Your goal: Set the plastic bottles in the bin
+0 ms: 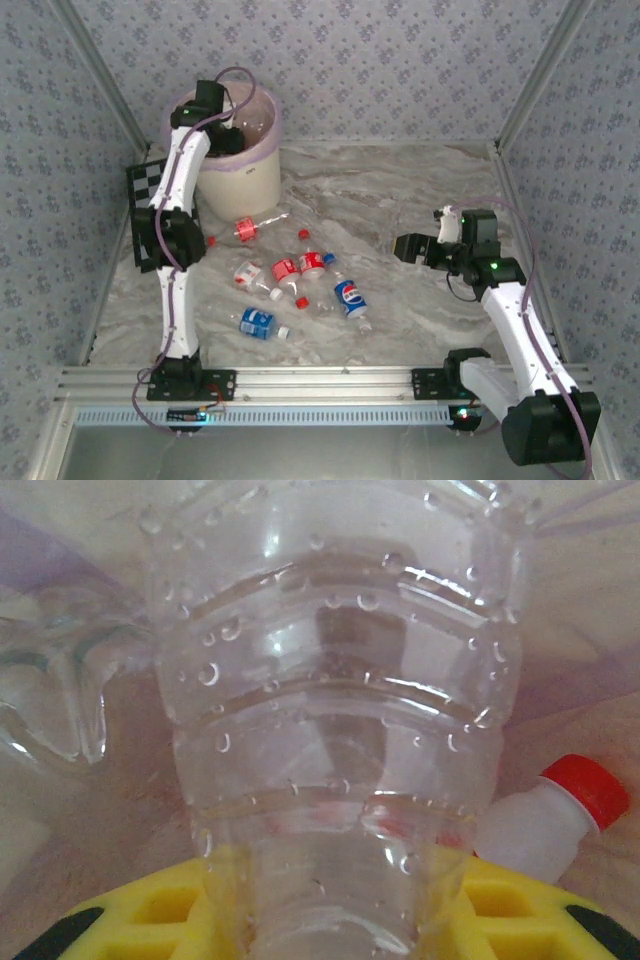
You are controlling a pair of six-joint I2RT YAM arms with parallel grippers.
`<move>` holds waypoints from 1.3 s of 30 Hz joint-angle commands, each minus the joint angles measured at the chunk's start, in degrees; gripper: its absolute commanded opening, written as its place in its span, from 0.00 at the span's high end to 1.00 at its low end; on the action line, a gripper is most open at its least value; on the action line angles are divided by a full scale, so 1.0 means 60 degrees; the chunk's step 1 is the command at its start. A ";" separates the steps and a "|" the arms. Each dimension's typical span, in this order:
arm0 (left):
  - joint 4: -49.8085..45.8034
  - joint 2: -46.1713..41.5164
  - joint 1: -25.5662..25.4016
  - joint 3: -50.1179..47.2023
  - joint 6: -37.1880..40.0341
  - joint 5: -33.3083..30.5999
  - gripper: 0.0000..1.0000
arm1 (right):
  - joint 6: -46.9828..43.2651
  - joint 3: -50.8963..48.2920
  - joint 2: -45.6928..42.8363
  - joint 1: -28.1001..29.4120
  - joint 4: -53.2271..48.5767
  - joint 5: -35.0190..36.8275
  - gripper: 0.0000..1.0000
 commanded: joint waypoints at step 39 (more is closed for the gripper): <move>-0.0878 -0.1913 -0.0130 0.1127 0.0337 0.0258 0.00 | 0.1157 0.0356 0.2593 0.6024 -0.1952 0.3272 0.00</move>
